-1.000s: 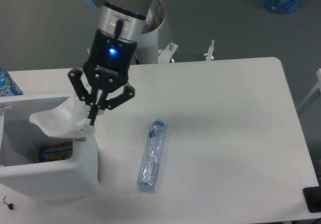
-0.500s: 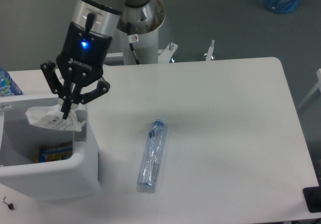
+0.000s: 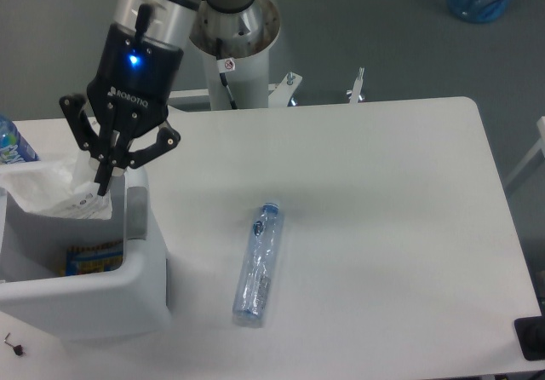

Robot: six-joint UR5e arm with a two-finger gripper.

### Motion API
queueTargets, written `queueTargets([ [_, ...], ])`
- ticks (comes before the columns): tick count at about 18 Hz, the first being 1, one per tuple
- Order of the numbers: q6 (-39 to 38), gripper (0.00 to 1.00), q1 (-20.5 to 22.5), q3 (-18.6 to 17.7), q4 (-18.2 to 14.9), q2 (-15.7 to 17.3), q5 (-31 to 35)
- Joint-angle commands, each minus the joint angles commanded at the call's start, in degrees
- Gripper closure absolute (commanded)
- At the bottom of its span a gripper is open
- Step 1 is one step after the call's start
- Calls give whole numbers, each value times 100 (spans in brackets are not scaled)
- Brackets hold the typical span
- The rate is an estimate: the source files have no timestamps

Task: Place the trash in the trash can
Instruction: 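Lower the tissue into the bin and open the gripper, then move the gripper over the clear plastic water bottle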

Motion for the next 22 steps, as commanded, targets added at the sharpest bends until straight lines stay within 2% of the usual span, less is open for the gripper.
queueTargets([
  [3, -9, 92, -88, -18, 9, -79, 0],
  [5, 0, 79, -88, -18, 9, -114, 0],
  [6, 17, 67, -88, -18, 9, -141, -9],
  [8, 79, 25, -88, -9, 9, -185, 0],
  [11, 35, 10, -88, 35, 9, -203, 0],
  [14, 9, 1, -27, 53, 9, -194, 9],
  [19, -18, 1, 96, 9, 0, -159, 26],
  [22, -18, 1, 411, -9, -18, -185, 44],
])
